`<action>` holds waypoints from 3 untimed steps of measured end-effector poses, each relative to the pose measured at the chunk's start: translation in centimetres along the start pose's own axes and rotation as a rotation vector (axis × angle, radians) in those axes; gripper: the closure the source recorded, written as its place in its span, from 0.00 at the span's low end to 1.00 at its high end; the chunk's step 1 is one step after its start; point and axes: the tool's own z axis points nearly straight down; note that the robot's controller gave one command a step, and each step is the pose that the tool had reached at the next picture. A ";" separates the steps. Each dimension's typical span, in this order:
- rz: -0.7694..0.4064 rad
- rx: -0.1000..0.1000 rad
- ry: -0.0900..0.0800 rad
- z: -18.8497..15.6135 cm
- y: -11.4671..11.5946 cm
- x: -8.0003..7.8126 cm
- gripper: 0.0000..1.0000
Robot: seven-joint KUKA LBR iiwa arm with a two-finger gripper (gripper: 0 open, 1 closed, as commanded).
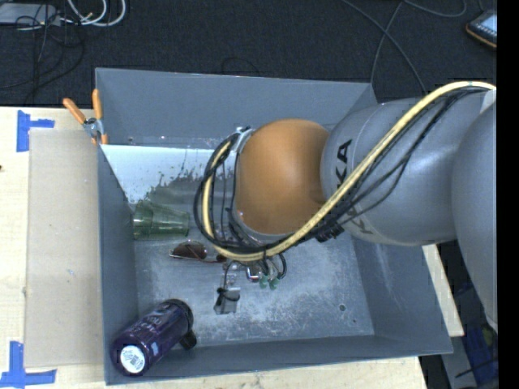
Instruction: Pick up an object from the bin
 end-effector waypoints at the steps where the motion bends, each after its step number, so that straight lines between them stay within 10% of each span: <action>1: 0.005 -0.001 -0.007 -0.3 -0.1 -0.2 0.00; 3: -0.436 0.003 -0.007 4.9 7.5 2.0 0.00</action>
Offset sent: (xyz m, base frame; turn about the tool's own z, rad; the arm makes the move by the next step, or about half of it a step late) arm -0.0258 0.0608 -0.1107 -0.3037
